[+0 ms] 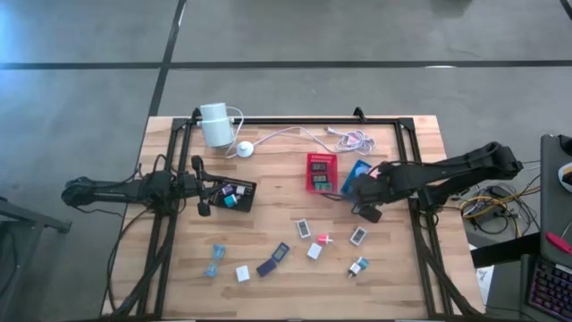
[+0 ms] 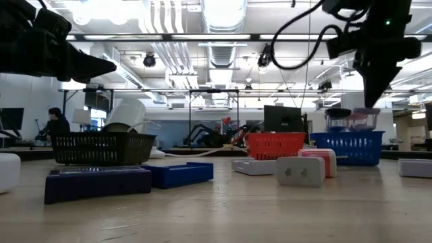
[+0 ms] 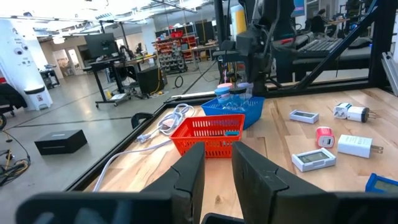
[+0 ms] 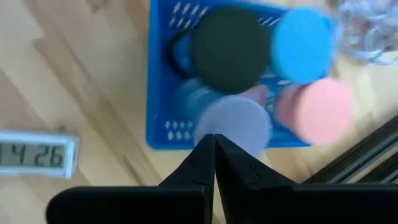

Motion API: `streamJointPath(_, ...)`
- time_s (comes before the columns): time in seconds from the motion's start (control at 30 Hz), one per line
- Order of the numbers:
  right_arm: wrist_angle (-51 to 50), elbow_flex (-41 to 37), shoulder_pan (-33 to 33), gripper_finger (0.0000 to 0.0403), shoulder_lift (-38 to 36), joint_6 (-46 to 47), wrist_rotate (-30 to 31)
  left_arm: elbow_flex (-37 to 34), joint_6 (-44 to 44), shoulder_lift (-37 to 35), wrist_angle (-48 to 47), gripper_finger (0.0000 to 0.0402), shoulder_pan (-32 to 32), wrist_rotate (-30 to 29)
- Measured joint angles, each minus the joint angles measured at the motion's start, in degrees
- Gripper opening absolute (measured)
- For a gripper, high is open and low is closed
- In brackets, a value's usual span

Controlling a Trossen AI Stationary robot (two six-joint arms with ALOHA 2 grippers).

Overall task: Pick & Place Office items
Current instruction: Put the violet hourglass into the blue bin, then put the white digital clock into the red bin

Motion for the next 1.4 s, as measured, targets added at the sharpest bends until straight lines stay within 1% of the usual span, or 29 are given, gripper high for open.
streamJointPath(0.17, 0.2, 0.2, -0.2, 0.0008, 3.9, -1.6, -0.1, 0.0, 0.1, 0.1, 0.0, 0.0083, 0.0, 0.0)
streamJointPath(0.33, 0.4, 0.4, -0.6, 0.0008, 5.4, -3.3, -0.1, 0.0, 0.1, 0.0, 0.0, 0.0083, 0.0, 0.0)
streamJointPath(0.43, 0.8, 0.4, -0.8, 0.0008, 4.1, -3.5, 1.3, 0.0, 0.1, 0.0, 0.0, 0.0083, 0.0, 0.0)
streamJointPath(0.63, 0.8, 0.5, -2.3, 0.0008, -0.5, -3.6, 1.4, 0.0, 0.1, 0.0, 0.0, 0.0083, 0.0, 0.0)
streamJointPath(0.83, 0.8, 3.4, -2.3, 0.0008, -4.7, -3.5, 1.4, 0.0, 0.1, 0.0, 0.0, 0.0083, 0.0, 0.0)
streamJointPath(0.97, 0.1, 5.8, -2.3, 0.0008, -5.3, -3.4, 1.4, 0.0, 0.0, 0.0, 0.0, 0.0083, 0.0, 0.0)
streamJointPath(1.17, -2.9, 8.3, -2.3, 0.0008, -3.7, -4.6, 0.4, 0.0, 0.0, 0.0, 0.0, 0.0083, 0.0, 0.0)
streamJointPath(1.4, -4.0, 11.0, -2.3, 0.0008, -4.8, -6.0, 0.3, 0.0, 0.0, 0.0, 0.0, 0.0083, 0.0, 0.0)
